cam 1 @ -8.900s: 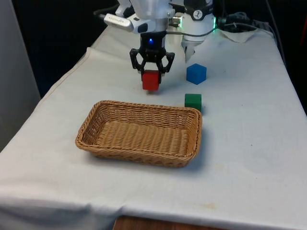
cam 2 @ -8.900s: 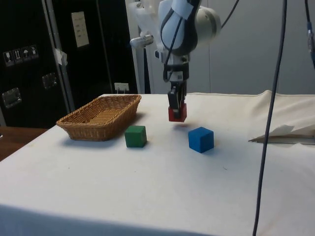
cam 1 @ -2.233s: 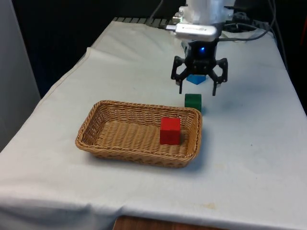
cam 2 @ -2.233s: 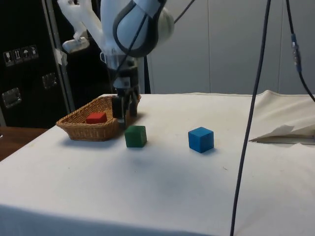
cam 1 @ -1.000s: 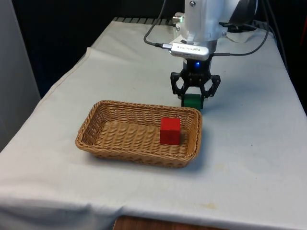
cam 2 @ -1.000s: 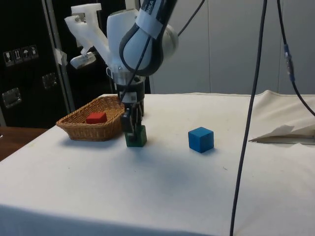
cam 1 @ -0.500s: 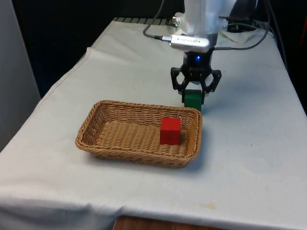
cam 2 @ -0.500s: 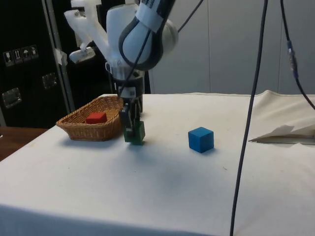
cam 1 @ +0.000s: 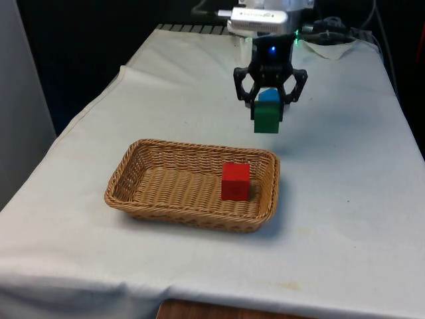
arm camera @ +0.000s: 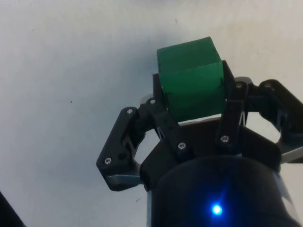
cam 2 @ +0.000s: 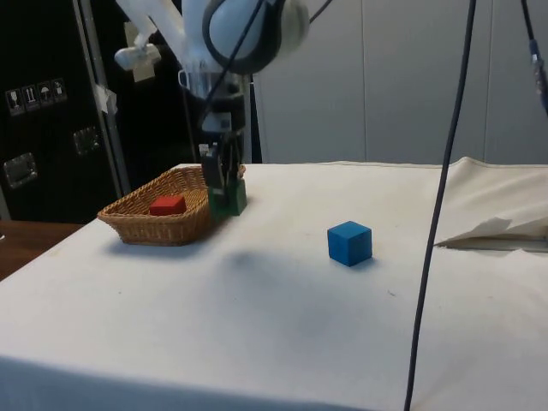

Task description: Pick up exactly two blocks and place them into the basket.

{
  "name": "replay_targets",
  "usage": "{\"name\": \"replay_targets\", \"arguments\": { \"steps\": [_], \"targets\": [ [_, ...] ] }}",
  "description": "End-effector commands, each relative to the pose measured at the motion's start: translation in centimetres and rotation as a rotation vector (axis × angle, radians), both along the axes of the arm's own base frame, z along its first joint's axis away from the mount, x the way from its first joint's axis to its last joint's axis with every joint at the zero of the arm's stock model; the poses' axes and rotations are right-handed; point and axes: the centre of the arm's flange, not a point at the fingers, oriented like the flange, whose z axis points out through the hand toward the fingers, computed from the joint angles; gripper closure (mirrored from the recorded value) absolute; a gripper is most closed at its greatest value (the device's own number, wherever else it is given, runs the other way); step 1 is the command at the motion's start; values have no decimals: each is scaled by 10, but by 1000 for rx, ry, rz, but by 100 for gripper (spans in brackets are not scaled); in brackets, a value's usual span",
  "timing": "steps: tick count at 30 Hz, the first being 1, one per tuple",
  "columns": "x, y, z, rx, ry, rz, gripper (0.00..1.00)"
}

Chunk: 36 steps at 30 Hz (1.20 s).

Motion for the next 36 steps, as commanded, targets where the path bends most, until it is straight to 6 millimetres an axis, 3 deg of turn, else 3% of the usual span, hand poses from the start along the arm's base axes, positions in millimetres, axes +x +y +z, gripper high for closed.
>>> {"name": "replay_targets", "arguments": {
  "steps": [1, 10, 11, 12, 20, 29, 36],
  "targets": [
    [0, -5, 8, -7, 4, 0, 99],
    [5, -21, 40, -2, -8, -4, 99],
    [5, -18, 36, 5, -13, -5, 99],
    [7, -26, 46, -2, -9, -4, 99],
    [25, -49, 76, -2, -9, -7, 99],
    [45, -74, 99, -13, -6, -9, 99],
    [62, -94, 103, -27, -8, -11, 99]
  ]
}}
